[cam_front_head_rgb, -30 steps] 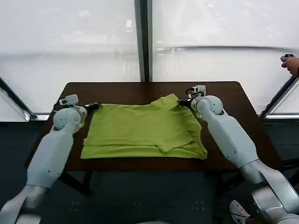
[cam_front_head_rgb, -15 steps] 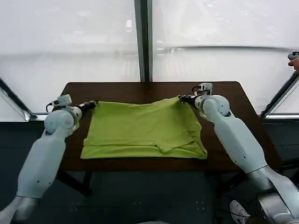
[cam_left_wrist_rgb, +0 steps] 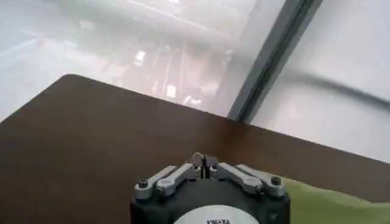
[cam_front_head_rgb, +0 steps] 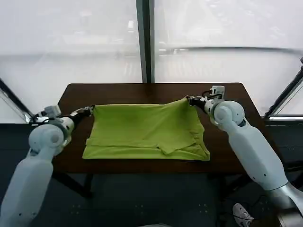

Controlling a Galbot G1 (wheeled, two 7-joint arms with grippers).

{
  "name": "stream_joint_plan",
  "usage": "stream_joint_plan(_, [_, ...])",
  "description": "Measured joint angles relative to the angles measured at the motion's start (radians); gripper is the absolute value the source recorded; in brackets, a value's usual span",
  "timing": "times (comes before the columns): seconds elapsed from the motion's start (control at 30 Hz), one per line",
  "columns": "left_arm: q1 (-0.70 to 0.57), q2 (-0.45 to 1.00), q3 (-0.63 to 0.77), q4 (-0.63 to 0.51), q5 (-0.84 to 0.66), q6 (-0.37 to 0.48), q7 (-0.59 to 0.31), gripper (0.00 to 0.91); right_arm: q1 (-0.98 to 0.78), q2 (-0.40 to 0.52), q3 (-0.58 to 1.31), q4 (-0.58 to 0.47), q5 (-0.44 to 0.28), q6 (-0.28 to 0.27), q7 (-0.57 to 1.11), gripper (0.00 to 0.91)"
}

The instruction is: Fold and organize the clothes.

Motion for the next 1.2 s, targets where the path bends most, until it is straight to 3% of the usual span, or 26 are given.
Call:
stream_joint_plan(0.43, [0.204, -0.047, -0.097, -0.14, 0.045, 0.0, 0.012, 0.117, -0.243, -0.119, 0.06, 0.247, 0.001, -0.015, 0.072, 0.0])
stream_joint_plan(1.13, [0.428, -0.108, -0.187, -0.204, 0.093, -0.019, 0.034, 0.127, -0.424, -0.201, 0.064, 0.351, 0.004, -0.015, 0.088, 0.0])
stream_joint_plan(1.2, [0.439, -0.114, -0.188, -0.202, 0.097, -0.024, 0.035, 0.273, -0.436, -0.204, 0.064, 0.356, 0.003, -0.015, 0.09, 0.0])
